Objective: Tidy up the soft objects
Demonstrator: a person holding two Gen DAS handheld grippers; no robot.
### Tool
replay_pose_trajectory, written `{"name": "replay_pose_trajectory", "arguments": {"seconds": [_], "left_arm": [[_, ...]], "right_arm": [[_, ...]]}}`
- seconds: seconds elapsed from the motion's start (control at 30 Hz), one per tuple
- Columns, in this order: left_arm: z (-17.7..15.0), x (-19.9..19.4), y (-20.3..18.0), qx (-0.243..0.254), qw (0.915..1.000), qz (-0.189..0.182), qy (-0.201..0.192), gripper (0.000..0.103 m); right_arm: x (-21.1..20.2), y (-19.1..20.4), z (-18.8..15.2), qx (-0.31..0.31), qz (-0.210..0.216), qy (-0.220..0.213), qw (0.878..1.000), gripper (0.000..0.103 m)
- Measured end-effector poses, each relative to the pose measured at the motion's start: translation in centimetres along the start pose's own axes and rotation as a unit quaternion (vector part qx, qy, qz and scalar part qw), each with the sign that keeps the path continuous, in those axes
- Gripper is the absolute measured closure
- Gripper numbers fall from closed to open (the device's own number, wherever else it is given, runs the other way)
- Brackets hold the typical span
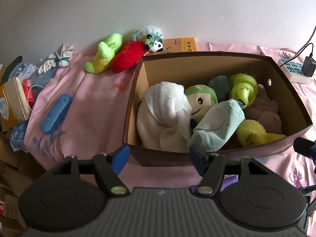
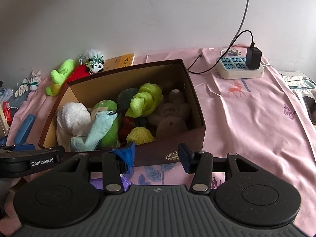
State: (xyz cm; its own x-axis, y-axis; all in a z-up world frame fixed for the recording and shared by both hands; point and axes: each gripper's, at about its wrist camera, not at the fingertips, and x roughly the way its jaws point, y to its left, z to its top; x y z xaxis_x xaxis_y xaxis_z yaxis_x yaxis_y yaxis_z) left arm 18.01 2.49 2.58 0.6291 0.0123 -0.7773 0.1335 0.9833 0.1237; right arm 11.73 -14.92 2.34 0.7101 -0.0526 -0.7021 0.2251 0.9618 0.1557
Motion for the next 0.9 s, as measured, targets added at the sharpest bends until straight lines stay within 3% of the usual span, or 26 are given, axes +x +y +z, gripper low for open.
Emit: {"name": "replay_pose_trajectory", "arguments": {"seconds": [0.9], "left_arm": [[-0.27, 0.02, -0.21, -0.004, 0.9999, -0.017, 0.002, 0.037]], "right_arm": [[-0.11, -0.40, 0.09, 0.009, -0.001, -0.006, 1.000, 0.069]]}}
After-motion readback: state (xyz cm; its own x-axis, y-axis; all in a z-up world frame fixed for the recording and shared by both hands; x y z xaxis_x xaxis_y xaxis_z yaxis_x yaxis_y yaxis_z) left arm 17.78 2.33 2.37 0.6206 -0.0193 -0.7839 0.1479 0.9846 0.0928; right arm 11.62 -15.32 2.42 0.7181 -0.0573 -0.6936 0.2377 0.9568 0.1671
